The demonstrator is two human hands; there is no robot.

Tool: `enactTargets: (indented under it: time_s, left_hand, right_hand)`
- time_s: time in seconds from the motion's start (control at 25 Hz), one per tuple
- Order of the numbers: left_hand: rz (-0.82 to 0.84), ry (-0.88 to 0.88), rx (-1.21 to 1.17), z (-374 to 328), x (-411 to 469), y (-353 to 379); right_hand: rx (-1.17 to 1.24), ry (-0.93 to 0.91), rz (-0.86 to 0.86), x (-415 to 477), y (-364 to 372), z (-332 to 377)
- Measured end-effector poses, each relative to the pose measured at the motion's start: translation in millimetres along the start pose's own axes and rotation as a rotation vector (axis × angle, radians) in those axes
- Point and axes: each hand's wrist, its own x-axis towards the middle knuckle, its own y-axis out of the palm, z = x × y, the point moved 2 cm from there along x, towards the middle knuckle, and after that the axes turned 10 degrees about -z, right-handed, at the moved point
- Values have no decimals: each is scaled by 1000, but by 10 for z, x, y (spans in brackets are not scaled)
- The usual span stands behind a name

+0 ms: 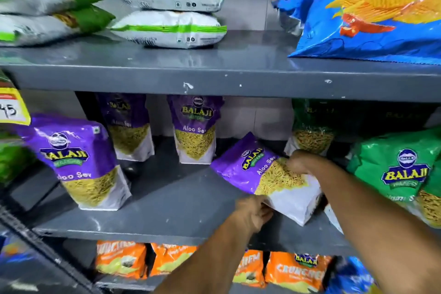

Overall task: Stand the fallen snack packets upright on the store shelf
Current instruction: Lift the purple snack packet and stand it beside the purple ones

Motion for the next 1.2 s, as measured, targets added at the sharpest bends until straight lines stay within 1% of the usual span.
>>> enactTargets:
  time_s: [0.08, 0.24, 0.32, 0.44, 0.56, 0.64, 0.76, 0.84, 1.0, 1.12, 1.2]
  left_hand:
    - [2, 51, 27, -78, -59, -7]
    - [-21, 177, 13, -230, -226, -89]
    - [52, 187, 122, -242, -299, -637]
    - [33, 355, 135, -434, -355, -724]
    - [-21, 477, 137, -635, -399, -781]
    - [-9, 548, 146, -671, -460, -829]
    - [-55, 633, 153, -783, -469, -873]
    - [-54, 694, 165, -870, -462, -905]
    - [-130, 837, 148, -1098, -424, -1103]
    - [-200, 883, 131, -1280, -371, -1390]
    - [-236, 929, 114, -1372, -345, -1639]
  right_hand:
    - [53, 20, -62, -11, -22, -76]
    - [334, 60, -152, -177, 29, -259]
    - [486, 162, -255, -673, 362, -22]
    - [639, 134, -382, -809, 443, 4]
    - [698, 95, -475, -820, 456, 139]
    - [712, 44, -490, -877, 507, 154]
    - [798, 36, -547, -888, 522, 212]
    - [835, 25, -564, -847, 540, 287]
    - [893, -40, -494, -748, 667, 553]
    - [914, -81, -449, -687, 855, 897]
    - [916, -101, -447, -678, 969, 1169]
